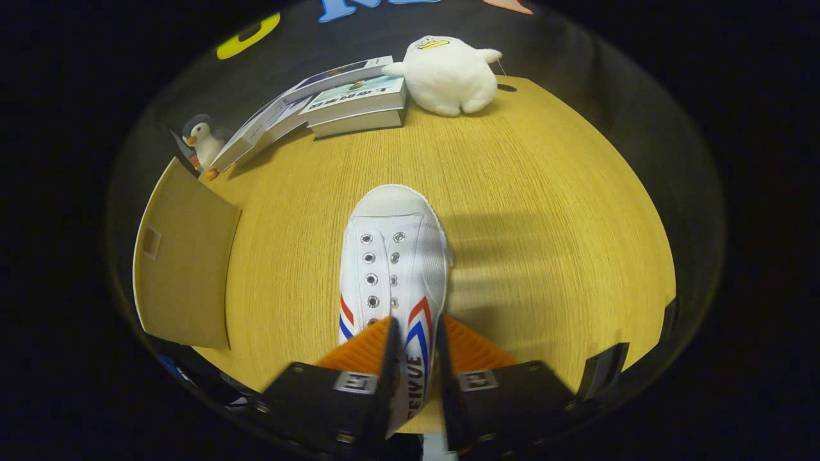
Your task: Open the storage box then place both shoes into the box .Put the left shoe in first, then the right shoe, with the right side of both shoes facing outward in a uniform manner.
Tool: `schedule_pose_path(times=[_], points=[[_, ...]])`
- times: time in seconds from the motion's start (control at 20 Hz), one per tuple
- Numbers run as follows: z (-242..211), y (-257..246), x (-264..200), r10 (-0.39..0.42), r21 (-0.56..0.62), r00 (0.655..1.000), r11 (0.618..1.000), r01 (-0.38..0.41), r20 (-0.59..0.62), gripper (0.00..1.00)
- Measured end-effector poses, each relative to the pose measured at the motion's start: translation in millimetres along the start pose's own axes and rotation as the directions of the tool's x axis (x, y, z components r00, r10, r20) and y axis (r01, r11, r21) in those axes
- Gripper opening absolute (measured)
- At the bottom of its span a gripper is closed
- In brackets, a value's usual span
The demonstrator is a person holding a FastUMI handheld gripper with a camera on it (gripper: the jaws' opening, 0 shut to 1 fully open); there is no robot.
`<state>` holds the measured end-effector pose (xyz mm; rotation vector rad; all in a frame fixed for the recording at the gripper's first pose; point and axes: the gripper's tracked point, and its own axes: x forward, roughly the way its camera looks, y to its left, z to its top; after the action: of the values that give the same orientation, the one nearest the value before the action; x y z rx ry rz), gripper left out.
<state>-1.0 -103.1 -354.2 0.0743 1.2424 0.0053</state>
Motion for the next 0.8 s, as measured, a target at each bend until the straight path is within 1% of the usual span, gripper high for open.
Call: schedule_pose_path(times=[0.05, 0.1, 0.15, 0.2, 0.35, 0.4, 0.6, 0.8], points=[[-2, 0, -1, 0.013, 0.009, 1.0, 1.0, -0.013, -0.001, 0.12], [-3, 1, 0, 0.023, 0.028, 1.0, 0.999, -0.023, 0.001, 0.13], [-7, -4, 8, 0.009, 0.063, 0.999, 0.998, -0.011, 0.03, 0.13], [-4, 1, 1, 0.024, 0.075, 1.0, 0.997, -0.024, 0.008, 0.0], [-1, 7, -14, 0.056, 0.127, 0.998, 0.99, -0.057, 0.017, 0.0], [2, 11, -18, 0.063, 0.14, 0.997, 0.988, -0.068, 0.038, 0.0], [17, 35, -44, 0.101, 0.143, 0.992, 0.983, -0.111, 0.079, 0.0], [34, 69, -71, 0.151, 0.161, 0.979, 0.972, -0.172, 0.134, 0.0]])
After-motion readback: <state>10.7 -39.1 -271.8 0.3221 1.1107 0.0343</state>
